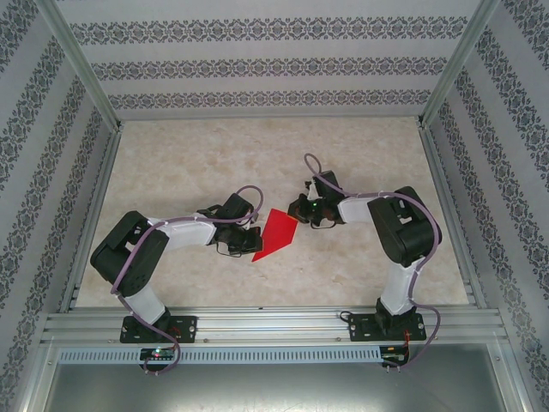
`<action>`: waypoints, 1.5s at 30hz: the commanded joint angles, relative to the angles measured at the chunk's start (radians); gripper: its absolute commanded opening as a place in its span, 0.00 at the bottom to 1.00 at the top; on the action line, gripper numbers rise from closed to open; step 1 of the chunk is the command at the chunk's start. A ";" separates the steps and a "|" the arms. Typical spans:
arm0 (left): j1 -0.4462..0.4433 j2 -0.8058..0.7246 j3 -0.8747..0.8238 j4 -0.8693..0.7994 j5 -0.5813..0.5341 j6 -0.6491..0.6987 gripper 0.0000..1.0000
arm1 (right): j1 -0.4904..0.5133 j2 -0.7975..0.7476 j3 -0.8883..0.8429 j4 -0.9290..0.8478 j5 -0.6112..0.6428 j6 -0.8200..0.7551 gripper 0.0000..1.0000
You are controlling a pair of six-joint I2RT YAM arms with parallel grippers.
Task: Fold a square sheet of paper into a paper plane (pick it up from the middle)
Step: Fourth fold the wing at the center of the table, then turn over the paper at the center of the table.
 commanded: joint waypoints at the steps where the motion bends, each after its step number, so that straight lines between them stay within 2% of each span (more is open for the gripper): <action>1: -0.006 0.029 -0.056 -0.087 -0.020 0.029 0.00 | -0.049 -0.024 -0.004 -0.020 -0.002 -0.053 0.06; 5: -0.008 0.021 -0.046 -0.088 -0.006 0.035 0.01 | -0.054 -0.126 0.002 -0.085 0.013 -0.075 0.07; 11: -0.014 -0.006 -0.022 -0.069 0.024 -0.005 0.03 | -0.029 -0.274 -0.098 -0.123 0.055 -0.038 0.09; 15: -0.025 -0.020 -0.014 -0.010 0.065 -0.067 0.06 | 0.013 -0.362 -0.182 -0.170 0.123 0.022 0.21; 18: -0.041 -0.046 0.007 0.008 0.118 -0.047 0.10 | 0.043 -0.420 -0.237 -0.179 0.148 0.081 0.27; 20: -0.039 -0.097 0.033 -0.068 0.078 0.005 0.15 | 0.070 -0.462 -0.267 -0.178 0.175 0.118 0.32; 23: -0.029 -0.164 0.092 -0.213 -0.051 0.093 0.21 | 0.103 -0.504 -0.285 -0.206 0.215 0.149 0.40; 27: -0.002 -0.108 0.171 -0.294 -0.111 0.154 0.24 | 0.137 -0.490 -0.292 -0.169 0.206 0.195 0.41; 30: 0.002 -0.041 0.219 -0.290 -0.138 0.165 0.27 | 0.177 -0.456 -0.288 -0.119 0.206 0.234 0.43; 36: 0.003 0.072 0.297 -0.290 -0.136 0.171 0.33 | 0.218 -0.379 -0.263 -0.068 0.198 0.263 0.47; 45: 0.003 0.109 0.304 -0.310 -0.163 0.181 0.34 | 0.231 -0.333 -0.262 -0.052 0.213 0.277 0.49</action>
